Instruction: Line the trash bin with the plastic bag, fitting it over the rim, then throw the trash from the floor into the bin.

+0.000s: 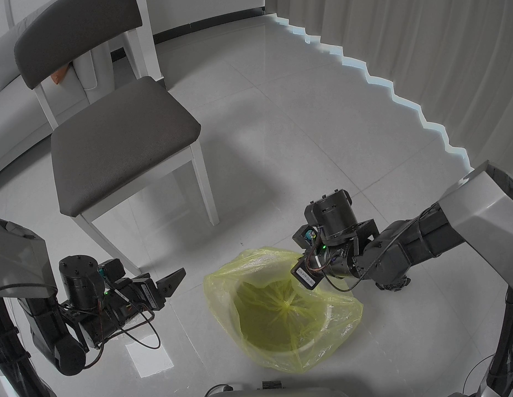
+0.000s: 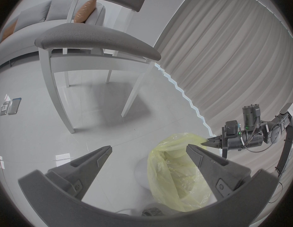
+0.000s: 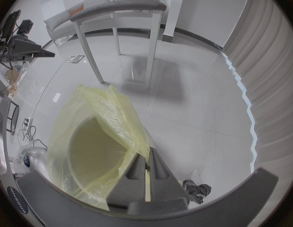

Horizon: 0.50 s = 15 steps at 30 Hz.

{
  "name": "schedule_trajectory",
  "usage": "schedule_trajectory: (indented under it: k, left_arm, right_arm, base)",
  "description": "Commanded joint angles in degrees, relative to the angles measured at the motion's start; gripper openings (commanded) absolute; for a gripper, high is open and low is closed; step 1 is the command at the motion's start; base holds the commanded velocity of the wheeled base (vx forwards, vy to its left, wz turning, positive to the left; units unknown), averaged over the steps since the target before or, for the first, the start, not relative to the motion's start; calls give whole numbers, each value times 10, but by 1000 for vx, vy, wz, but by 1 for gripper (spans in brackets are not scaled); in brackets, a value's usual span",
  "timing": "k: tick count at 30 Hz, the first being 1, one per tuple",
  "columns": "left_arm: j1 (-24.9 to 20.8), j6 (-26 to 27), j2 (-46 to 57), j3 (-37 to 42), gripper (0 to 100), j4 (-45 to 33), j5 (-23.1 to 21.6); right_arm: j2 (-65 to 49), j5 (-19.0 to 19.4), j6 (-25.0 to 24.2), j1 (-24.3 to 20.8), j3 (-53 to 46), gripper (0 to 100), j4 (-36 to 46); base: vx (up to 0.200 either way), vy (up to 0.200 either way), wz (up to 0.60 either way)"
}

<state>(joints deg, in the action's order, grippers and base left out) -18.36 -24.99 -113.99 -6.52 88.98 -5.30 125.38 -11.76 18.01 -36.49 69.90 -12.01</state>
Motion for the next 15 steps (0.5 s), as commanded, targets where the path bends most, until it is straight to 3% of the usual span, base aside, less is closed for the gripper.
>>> schedule_trajectory:
  k: [1,15]
  left_arm:
    - [-1,-1,-8,-1,100,10,-1]
    - [0,-3,-19,5,100,10,0]
  right_arm:
    - [7,0,10,22,16,0,0]
    - [84,8,17,53,136,0,23]
  base:
    - [0,0,0]
    - [0,0,0]
